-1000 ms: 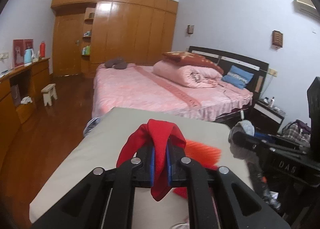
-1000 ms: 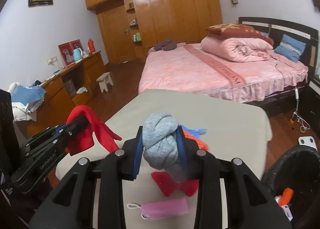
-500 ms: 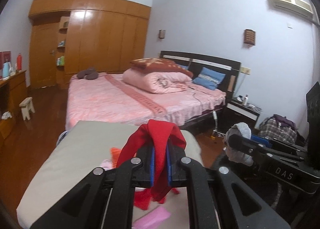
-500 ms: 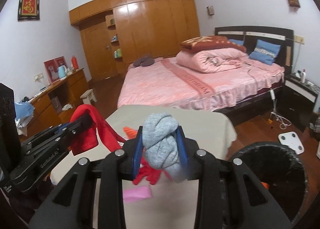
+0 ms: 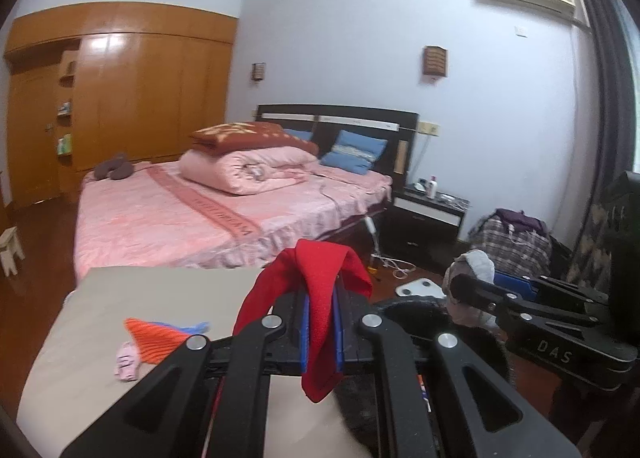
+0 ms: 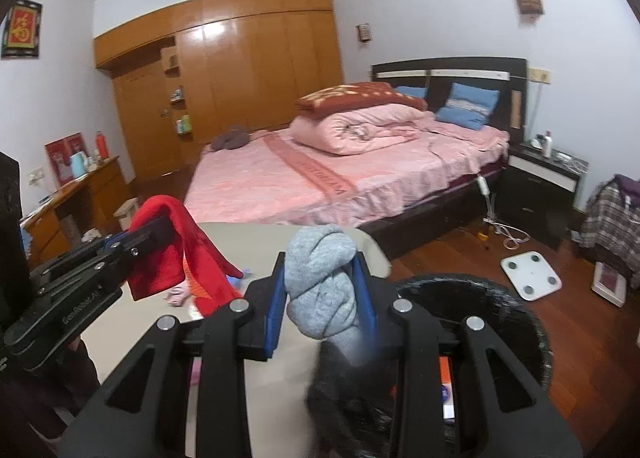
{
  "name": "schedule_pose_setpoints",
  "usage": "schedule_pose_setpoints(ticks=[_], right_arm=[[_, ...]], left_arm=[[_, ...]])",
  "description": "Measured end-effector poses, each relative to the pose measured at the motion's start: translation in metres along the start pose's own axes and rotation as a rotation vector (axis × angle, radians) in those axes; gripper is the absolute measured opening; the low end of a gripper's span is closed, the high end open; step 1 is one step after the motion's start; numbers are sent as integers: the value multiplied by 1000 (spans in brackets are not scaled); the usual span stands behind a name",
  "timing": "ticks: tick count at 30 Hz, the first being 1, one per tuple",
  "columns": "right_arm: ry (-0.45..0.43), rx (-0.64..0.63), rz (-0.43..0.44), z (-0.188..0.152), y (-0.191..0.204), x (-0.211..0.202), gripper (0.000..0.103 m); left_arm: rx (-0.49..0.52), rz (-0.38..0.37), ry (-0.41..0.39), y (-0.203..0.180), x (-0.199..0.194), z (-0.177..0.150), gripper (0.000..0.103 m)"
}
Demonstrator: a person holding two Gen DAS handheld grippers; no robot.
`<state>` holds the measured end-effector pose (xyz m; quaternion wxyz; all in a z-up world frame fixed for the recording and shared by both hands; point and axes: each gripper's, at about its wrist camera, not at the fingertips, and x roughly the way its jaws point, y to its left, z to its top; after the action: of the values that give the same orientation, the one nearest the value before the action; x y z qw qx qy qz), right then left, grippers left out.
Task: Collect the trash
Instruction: 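Carry the red glove and grey sock over the bin and open both grippers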
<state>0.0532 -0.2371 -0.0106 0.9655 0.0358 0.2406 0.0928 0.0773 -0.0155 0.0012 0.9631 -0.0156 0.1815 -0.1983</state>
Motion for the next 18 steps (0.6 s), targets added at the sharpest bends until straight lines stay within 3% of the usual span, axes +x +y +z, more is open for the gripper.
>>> schedule_pose_setpoints(ticks=[10,18], right_arm=[[20,57,-126,-23,-62,-10,31],[71,99,-188,-43,-103,8,31]], left_arm=[[71,-121,39,-62,41,-2,9],[102,-185,110,-95,85,-19,9]])
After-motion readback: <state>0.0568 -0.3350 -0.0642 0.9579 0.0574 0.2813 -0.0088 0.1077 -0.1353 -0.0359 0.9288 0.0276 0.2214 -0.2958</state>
